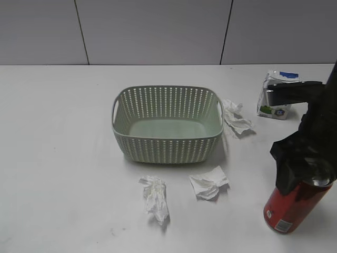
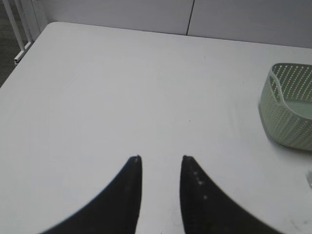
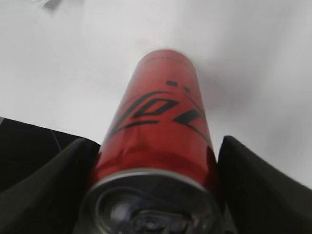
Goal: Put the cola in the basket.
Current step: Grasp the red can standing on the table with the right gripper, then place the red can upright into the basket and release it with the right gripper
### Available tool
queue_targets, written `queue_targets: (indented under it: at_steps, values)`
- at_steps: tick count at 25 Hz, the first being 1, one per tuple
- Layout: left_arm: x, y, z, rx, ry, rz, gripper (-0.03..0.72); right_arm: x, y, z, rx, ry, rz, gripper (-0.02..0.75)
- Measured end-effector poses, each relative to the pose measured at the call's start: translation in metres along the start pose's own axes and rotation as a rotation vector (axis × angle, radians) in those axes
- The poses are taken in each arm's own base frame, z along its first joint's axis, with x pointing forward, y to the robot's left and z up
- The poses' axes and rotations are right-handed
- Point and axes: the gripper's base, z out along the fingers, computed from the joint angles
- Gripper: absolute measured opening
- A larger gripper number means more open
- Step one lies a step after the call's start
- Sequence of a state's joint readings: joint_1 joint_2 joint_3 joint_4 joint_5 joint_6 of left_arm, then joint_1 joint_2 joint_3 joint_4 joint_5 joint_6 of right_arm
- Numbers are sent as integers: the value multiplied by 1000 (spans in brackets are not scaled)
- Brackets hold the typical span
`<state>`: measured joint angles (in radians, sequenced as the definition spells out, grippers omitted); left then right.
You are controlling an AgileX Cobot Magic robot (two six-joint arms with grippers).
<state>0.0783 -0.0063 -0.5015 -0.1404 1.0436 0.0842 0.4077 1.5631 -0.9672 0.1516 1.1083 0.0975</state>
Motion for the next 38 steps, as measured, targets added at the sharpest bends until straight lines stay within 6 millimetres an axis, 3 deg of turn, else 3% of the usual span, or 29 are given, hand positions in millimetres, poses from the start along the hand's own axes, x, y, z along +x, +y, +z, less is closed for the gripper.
queue_targets:
  at_steps: [8,11,21,26,32,34,36,38]
  values:
    - [0,0,0,0,0,0,217,1,0,0,3,8,20,593]
    - [0,0,0,0,0,0,217,1,0,0,5,10,23,526]
    - [0,0,0,0,0,0,217,-3,-1,-4,16,-2,-5,527]
    - [0,0,0,0,0,0,217,-26,4,-51,61,-126,-72,526]
    - [0,0,0,0,0,0,217,-54,23,-148,23,-472,-184,526]
    - [0,0,0,0,0,0,217,-61,30,-170,-7,-543,-239,526]
    - [0,0,0,0,0,0,217,-74,41,-179,-50,-581,-283,526]
    - [0,0,0,0,0,0,217,-90,55,-173,-74,-573,-322,526]
